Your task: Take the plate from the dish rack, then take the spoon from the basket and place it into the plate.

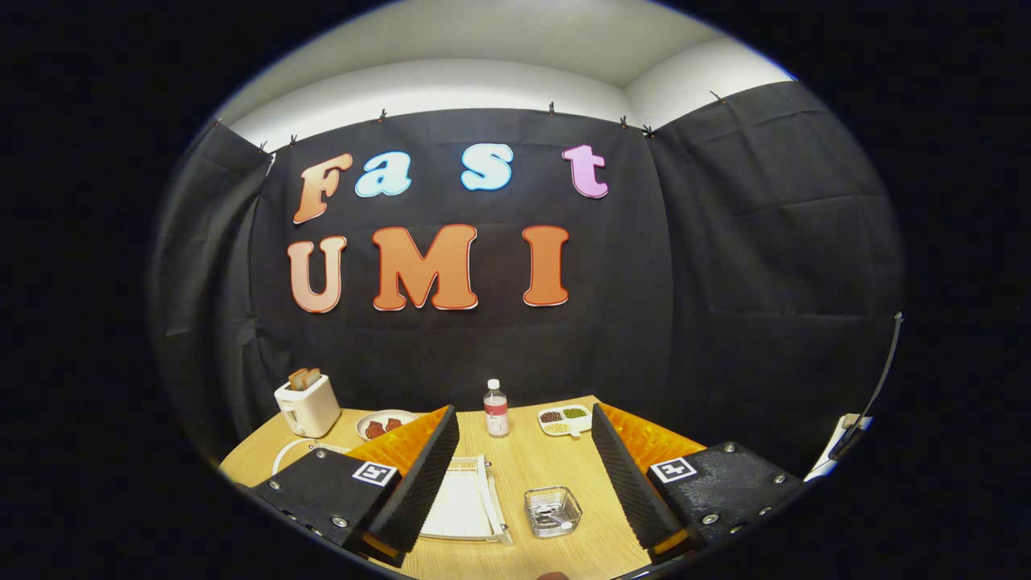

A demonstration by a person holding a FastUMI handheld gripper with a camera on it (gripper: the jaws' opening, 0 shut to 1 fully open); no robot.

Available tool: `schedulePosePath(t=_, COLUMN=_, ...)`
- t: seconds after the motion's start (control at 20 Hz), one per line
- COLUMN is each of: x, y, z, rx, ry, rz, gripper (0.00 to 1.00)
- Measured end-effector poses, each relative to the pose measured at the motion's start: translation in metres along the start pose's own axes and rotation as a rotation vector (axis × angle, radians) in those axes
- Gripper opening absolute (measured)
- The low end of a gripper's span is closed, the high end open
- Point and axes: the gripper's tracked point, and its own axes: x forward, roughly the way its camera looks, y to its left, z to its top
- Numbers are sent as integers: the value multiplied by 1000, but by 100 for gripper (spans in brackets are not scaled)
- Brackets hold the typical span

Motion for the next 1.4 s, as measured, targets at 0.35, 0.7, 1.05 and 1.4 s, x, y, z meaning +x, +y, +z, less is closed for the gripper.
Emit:
schedulePosePath(t=0.35, x=11, y=35, z=-9, rx=9, ry=71, rz=44, gripper=98)
schedulePosePath(t=0.7, x=43, y=111, z=-47, rx=-2, ry=230, rz=145, gripper=99)
schedulePosePath(t=1.05, x=87, y=170, z=-118, rx=-63, ry=428, rz=162, gripper=99)
schedulePosePath(t=1.4, x=117, y=181, z=-190, rx=-75, ry=646, rz=64, gripper=86)
